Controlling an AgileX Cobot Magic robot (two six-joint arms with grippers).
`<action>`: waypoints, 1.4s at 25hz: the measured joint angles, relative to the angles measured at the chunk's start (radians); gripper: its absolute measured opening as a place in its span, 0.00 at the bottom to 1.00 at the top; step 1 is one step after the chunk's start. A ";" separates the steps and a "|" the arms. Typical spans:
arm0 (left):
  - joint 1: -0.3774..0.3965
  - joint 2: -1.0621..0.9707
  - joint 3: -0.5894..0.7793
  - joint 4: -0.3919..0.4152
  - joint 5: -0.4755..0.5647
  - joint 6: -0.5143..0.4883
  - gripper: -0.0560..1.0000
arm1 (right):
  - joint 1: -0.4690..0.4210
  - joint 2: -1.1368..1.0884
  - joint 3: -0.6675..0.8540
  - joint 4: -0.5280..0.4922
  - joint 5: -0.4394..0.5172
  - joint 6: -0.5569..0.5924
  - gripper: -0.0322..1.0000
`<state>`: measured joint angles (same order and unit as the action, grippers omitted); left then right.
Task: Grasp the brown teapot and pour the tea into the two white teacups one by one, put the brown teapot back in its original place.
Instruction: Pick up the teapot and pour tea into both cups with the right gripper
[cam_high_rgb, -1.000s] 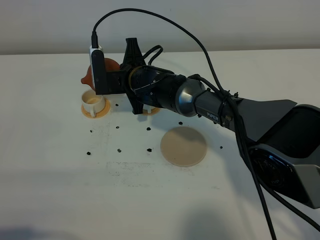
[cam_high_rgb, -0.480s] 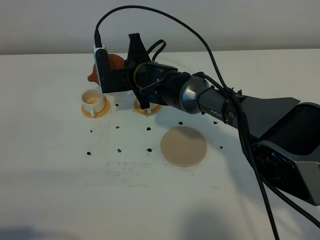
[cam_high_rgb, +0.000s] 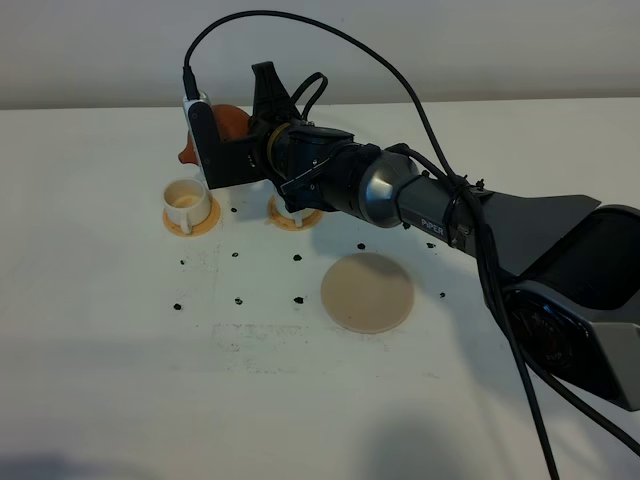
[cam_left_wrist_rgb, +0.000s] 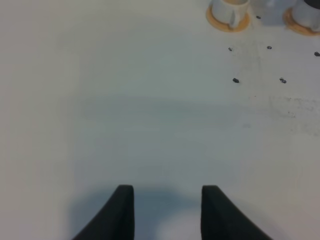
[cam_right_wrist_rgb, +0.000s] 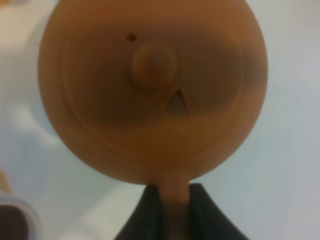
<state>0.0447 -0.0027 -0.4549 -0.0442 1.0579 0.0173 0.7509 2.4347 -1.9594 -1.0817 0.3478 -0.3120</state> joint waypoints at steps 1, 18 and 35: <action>0.000 0.000 0.000 0.000 0.000 0.000 0.35 | 0.001 0.000 0.000 -0.002 0.000 0.000 0.14; 0.000 0.000 0.000 0.000 0.000 0.000 0.35 | 0.002 0.018 0.000 -0.069 -0.001 0.000 0.14; 0.000 0.000 0.000 0.000 0.000 0.000 0.35 | 0.011 0.018 0.000 -0.139 -0.003 0.000 0.14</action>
<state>0.0447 -0.0027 -0.4549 -0.0442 1.0579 0.0173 0.7618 2.4531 -1.9594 -1.2209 0.3452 -0.3123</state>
